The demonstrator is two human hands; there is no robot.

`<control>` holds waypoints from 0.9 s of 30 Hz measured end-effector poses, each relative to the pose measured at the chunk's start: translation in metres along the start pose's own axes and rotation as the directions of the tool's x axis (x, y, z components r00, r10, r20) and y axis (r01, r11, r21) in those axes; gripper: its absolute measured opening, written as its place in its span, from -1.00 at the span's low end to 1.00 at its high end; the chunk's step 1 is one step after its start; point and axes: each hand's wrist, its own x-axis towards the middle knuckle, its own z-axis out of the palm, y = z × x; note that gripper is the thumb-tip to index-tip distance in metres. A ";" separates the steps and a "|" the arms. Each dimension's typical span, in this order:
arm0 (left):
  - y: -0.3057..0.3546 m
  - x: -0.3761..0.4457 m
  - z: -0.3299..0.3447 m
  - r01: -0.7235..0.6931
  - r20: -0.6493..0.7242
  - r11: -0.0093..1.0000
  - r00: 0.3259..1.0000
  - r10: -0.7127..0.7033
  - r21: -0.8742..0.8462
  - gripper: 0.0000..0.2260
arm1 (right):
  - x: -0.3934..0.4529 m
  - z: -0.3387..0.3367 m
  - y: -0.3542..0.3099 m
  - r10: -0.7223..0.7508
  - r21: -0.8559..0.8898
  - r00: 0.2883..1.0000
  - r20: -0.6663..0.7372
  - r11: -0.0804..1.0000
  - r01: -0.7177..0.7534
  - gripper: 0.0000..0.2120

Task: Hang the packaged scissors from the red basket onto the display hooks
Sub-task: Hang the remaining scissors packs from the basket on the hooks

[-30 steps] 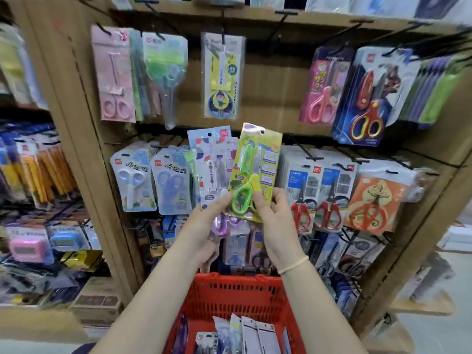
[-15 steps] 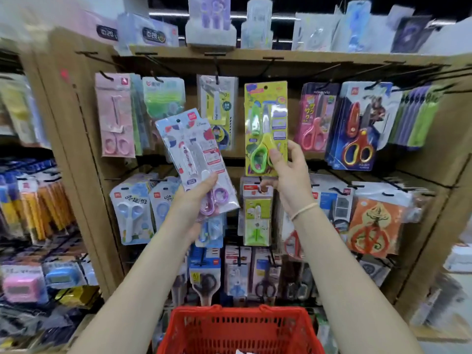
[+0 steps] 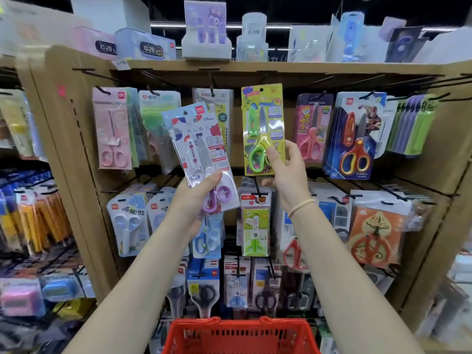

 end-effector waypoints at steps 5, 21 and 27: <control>-0.004 -0.002 0.000 0.019 0.016 1.000 1.000 -0.019 0.008 -0.56 | -0.003 0.000 0.001 0.013 0.058 0.999 -0.030 0.998 -0.011 -0.83; -0.017 0.004 -0.015 0.067 -0.098 0.993 0.992 -0.077 -0.100 -0.68 | -0.006 0.010 -0.022 -0.066 0.040 0.994 -0.086 0.997 0.070 -0.82; -0.016 0.003 -0.008 0.061 -0.080 0.994 0.994 -0.069 -0.090 -0.62 | -0.011 0.013 -0.027 -0.097 0.034 0.988 -0.122 0.994 0.102 -0.82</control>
